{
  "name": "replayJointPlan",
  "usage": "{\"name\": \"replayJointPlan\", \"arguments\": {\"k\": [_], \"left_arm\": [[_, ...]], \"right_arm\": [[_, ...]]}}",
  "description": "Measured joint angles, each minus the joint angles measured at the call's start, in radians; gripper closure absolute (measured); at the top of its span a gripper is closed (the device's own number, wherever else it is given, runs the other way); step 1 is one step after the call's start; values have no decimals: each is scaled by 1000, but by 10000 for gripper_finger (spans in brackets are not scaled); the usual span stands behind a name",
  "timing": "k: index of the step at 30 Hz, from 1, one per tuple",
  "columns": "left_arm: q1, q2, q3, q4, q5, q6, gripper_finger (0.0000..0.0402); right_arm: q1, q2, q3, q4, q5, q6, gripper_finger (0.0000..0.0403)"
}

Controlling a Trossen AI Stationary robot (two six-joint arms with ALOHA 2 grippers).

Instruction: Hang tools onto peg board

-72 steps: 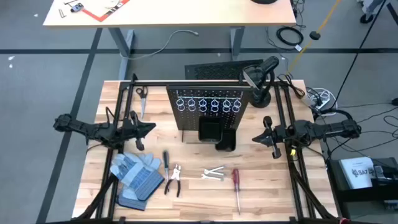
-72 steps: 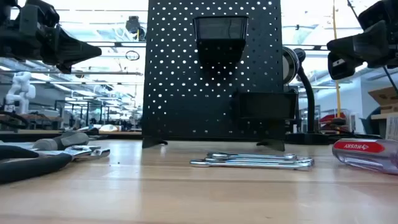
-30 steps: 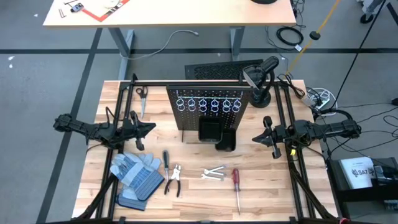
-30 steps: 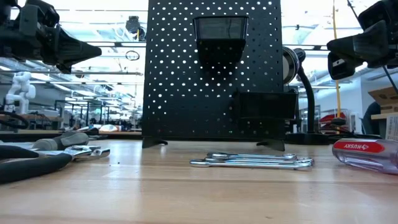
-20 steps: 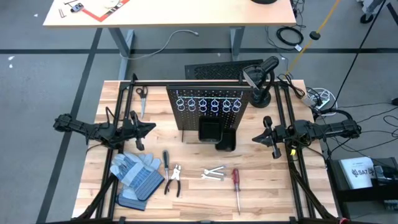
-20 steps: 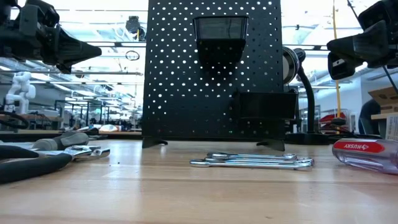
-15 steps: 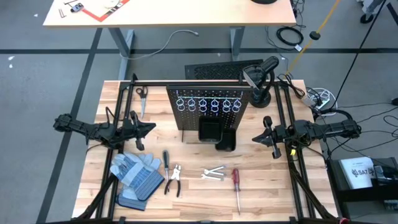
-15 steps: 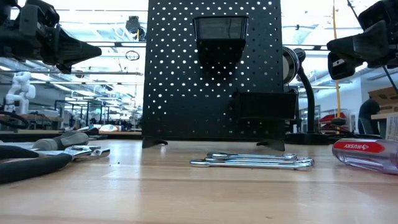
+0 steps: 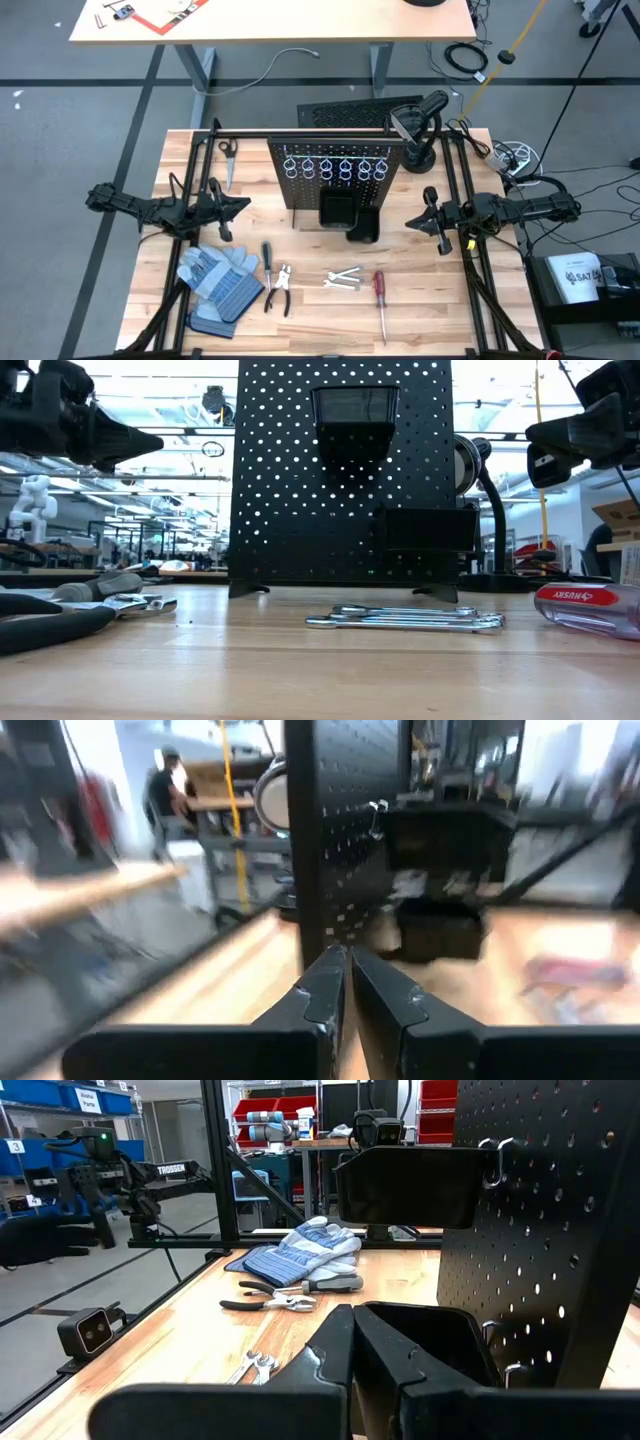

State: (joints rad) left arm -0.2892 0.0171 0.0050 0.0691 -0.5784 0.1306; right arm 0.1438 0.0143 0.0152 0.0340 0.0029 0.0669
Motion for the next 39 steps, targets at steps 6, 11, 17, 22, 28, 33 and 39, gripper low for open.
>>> {"name": "replayJointPlan", "arguments": {"k": [6, 11, 17, 22, 28, 33, 39], "left_arm": [[0, 0, 0, 0, -7, 216, 371], [0, 0, 0, 47, 8, 150, 371], [1, 0, 0, 187, 1, -96, 371], [2, 0, 0, 326, -5, -201, 371], [2, 0, 0, 357, 1, -253, 371], [1, 0, 0, 334, 3, -261, 371], [1, 1, 0, 229, 12, -414, 371]], "right_arm": [[0, 0, 0, 114, 13, 202, 403], [-1, 0, 0, 178, 122, 516, 403], [0, 8, 0, 181, 76, 565, 403], [0, 43, 0, 214, 74, 604, 403], [0, 138, 43, 298, 70, 596, 403], [0, 280, 189, 289, 50, 514, 403], [11, 503, 414, 125, -45, 341, 403]]}}
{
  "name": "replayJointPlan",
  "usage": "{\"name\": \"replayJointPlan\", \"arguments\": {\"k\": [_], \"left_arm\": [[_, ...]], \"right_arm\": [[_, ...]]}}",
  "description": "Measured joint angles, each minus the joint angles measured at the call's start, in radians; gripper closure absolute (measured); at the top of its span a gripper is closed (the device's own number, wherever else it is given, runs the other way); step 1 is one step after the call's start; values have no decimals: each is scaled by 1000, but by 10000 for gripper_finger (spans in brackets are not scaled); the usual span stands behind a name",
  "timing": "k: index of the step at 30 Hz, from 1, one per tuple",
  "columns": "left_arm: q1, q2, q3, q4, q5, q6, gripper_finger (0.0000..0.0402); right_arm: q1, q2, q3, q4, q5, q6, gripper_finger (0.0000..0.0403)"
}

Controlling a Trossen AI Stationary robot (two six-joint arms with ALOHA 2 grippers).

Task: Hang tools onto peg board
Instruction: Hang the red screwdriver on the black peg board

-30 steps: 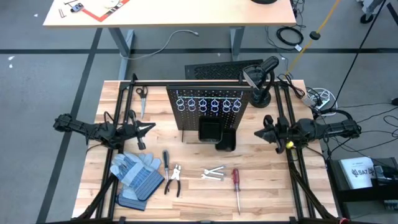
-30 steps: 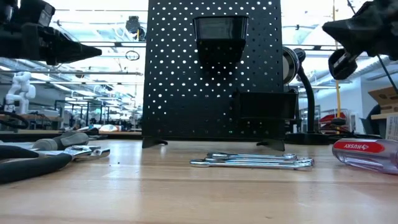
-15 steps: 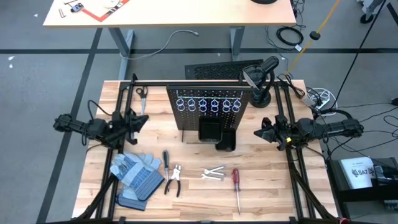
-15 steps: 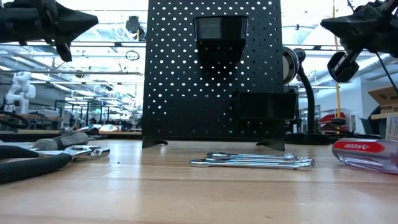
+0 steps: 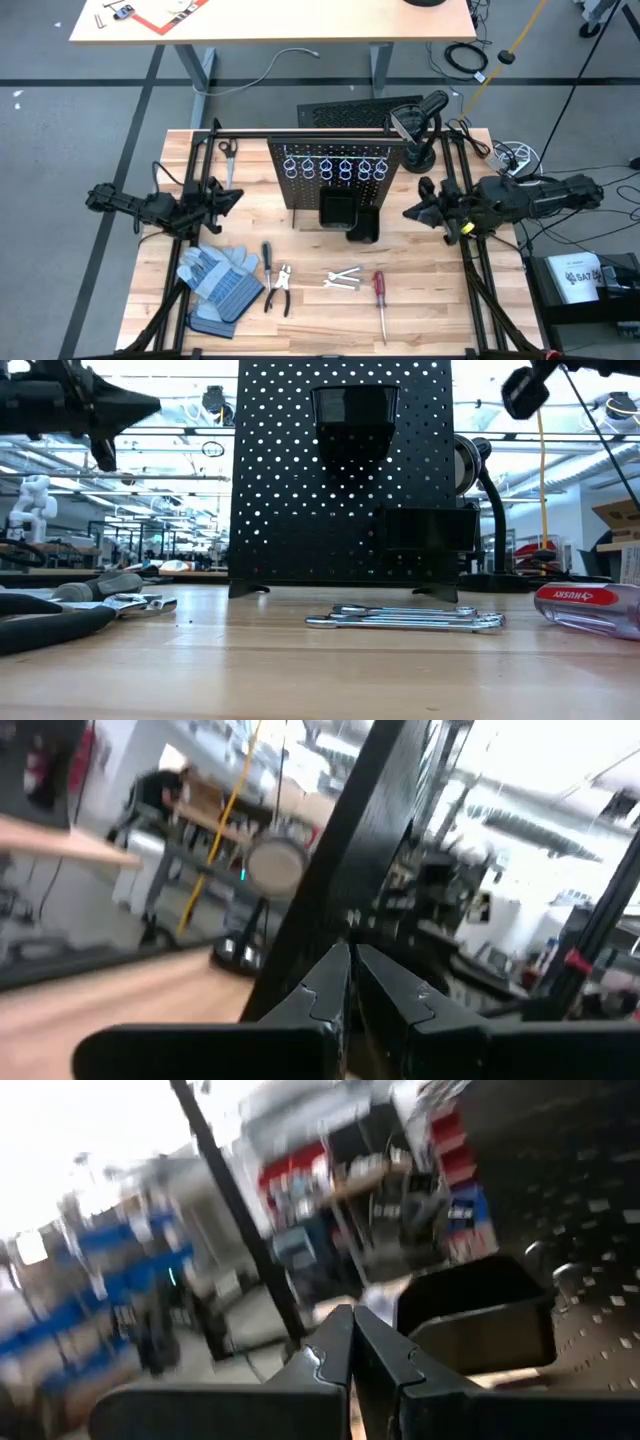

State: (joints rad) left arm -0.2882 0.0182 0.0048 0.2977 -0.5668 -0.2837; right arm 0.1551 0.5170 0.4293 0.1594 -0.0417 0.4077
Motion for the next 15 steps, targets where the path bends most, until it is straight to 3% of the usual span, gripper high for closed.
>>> {"name": "replayJointPlan", "arguments": {"k": [7, 13, 15], "left_arm": [[0, 2, 0, -230, 13, -50, 371], [0, 13, 0, -221, 43, -21, 371], [0, 14, 0, -227, 42, -25, 371]], "right_arm": [[58, 246, 106, -106, -198, 49, 403], [83, 421, 117, 113, -171, 100, 403], [85, 471, 117, 169, -245, 133, 403]]}}
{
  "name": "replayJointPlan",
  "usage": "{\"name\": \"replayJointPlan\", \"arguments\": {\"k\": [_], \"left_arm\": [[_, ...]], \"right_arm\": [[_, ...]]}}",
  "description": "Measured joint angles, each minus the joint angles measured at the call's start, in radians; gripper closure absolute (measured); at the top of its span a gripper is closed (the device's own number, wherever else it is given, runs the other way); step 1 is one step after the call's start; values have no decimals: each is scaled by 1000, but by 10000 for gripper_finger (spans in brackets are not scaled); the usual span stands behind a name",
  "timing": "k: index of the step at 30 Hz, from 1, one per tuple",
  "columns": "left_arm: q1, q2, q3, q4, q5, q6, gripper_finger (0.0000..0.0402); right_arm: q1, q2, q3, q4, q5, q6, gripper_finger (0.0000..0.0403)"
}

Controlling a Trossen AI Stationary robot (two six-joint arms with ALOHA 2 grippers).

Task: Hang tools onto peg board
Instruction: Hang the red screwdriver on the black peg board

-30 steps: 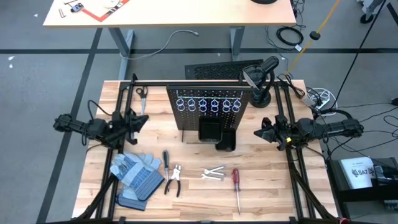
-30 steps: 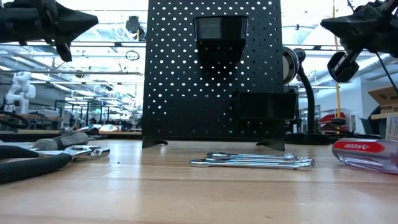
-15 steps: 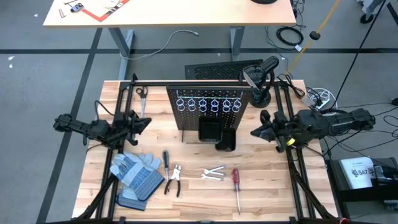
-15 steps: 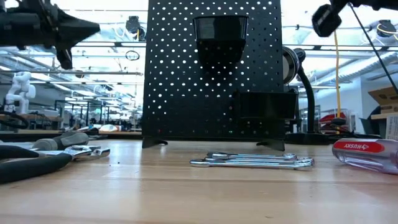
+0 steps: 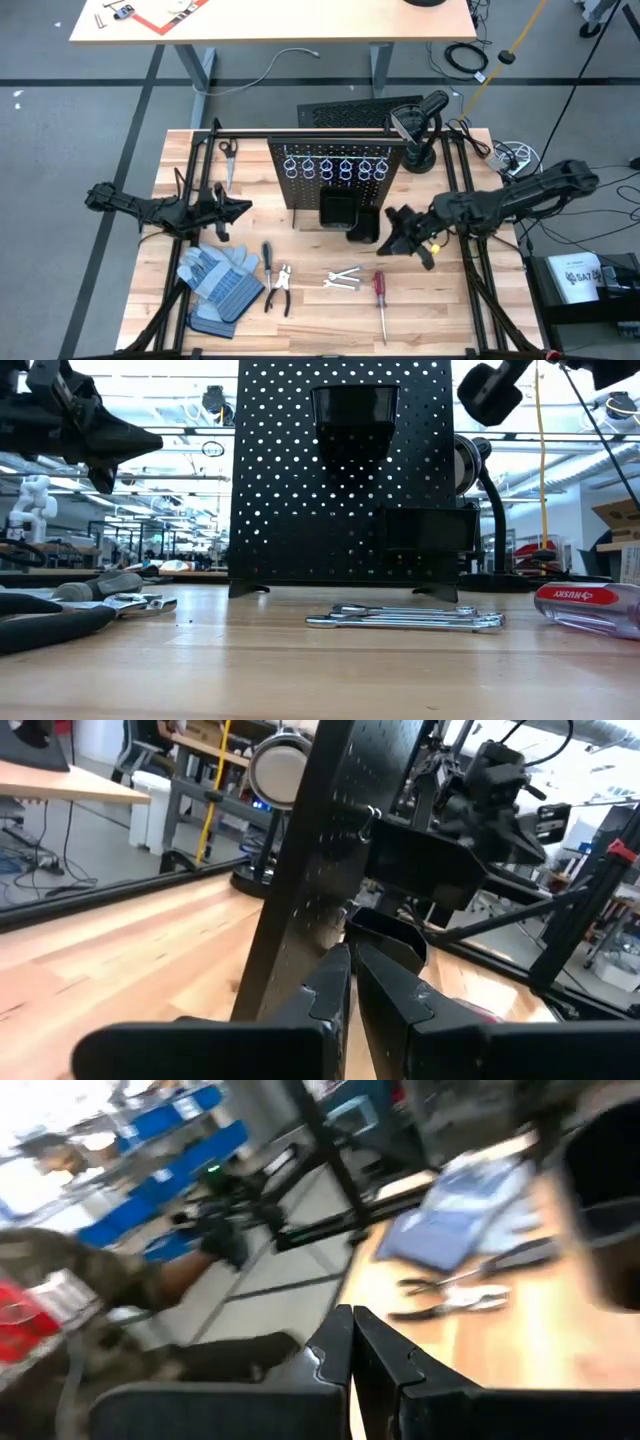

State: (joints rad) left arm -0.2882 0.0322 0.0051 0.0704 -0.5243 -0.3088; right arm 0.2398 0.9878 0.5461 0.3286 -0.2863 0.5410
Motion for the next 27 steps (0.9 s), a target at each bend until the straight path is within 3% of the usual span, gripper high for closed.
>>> {"name": "replayJointPlan", "arguments": {"k": [3, 9, 16, 20, 27], "left_arm": [[1, 0, 0, 3, -3, 9, 371], [8, 0, 0, 43, -62, 28, 371], [8, 0, 0, 57, -135, 30, 371], [8, 0, 0, 54, -141, 30, 371], [7, 0, 0, 46, -142, 29, 371]], "right_arm": [[23, 53, 0, -2, -52, 87, 403], [150, 130, 0, -76, 17, 190, 393], [259, 155, 0, -318, 193, 309, 323], [283, 182, 0, -371, 281, 379, 279], [284, 280, 0, -391, 318, 491, 231]]}}
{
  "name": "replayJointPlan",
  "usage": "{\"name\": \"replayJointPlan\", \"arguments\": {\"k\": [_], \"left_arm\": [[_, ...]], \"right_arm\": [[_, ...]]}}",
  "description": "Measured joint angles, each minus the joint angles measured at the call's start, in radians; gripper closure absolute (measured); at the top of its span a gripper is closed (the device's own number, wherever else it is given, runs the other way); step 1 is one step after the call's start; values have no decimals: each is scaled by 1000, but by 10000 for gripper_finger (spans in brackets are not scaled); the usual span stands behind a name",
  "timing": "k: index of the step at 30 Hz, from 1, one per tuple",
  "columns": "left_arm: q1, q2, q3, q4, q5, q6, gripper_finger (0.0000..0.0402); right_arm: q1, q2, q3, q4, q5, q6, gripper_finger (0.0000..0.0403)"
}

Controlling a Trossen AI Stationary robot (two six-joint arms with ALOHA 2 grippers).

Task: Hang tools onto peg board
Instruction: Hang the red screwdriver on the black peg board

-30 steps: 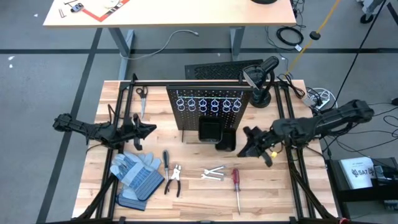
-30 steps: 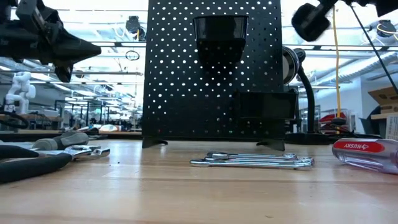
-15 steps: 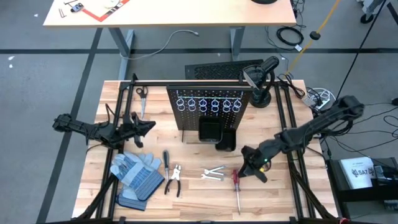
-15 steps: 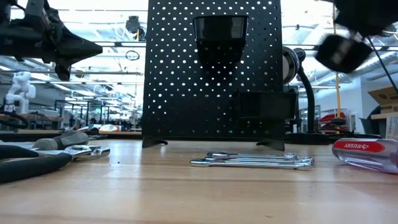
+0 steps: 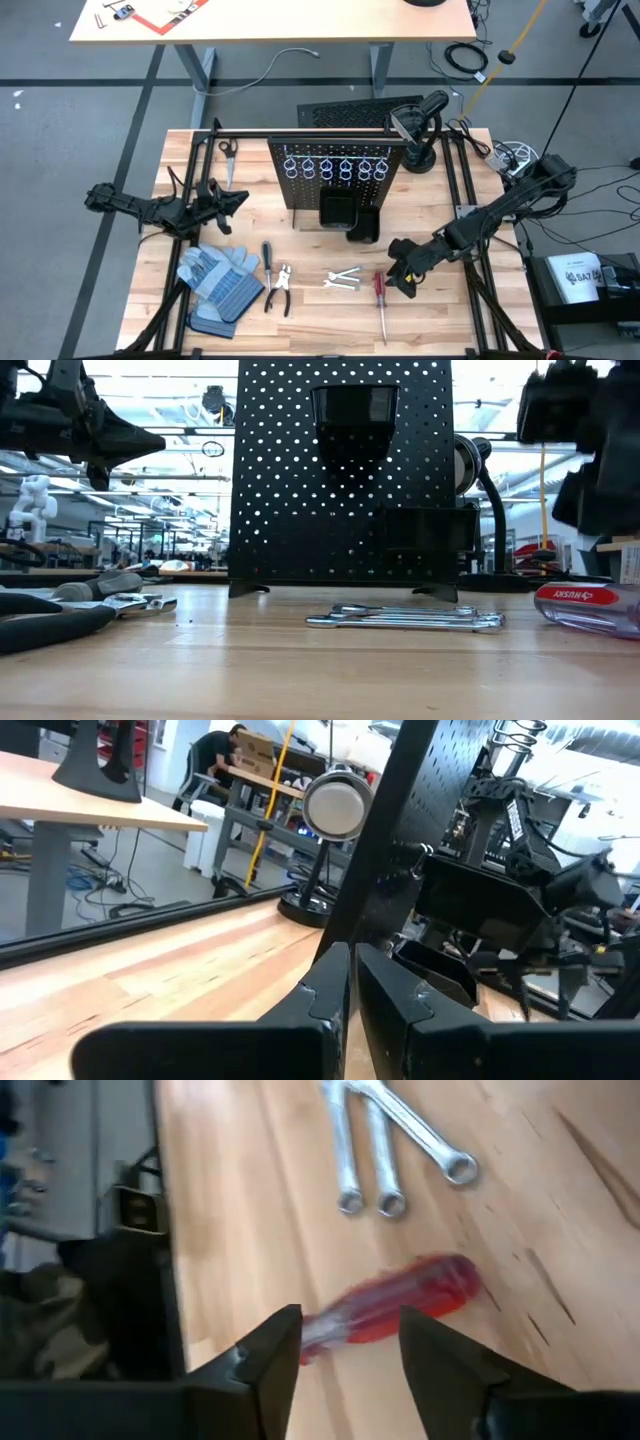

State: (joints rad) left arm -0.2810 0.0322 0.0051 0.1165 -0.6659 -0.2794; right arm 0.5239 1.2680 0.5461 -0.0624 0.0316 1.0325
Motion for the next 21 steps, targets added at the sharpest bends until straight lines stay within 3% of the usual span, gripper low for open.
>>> {"name": "replayJointPlan", "arguments": {"k": [10, 15, 21], "left_arm": [[0, 0, 0, 1, -1, 6, 371], [0, 0, 0, 0, -1, 7, 371], [0, 0, 0, -3, -1, 16, 371]], "right_arm": [[-19, 182, 3, 28, 43, 183, 197], [-18, 229, 1, 153, 42, 183, 195], [-19, 237, 53, 130, 42, 124, 195]]}}
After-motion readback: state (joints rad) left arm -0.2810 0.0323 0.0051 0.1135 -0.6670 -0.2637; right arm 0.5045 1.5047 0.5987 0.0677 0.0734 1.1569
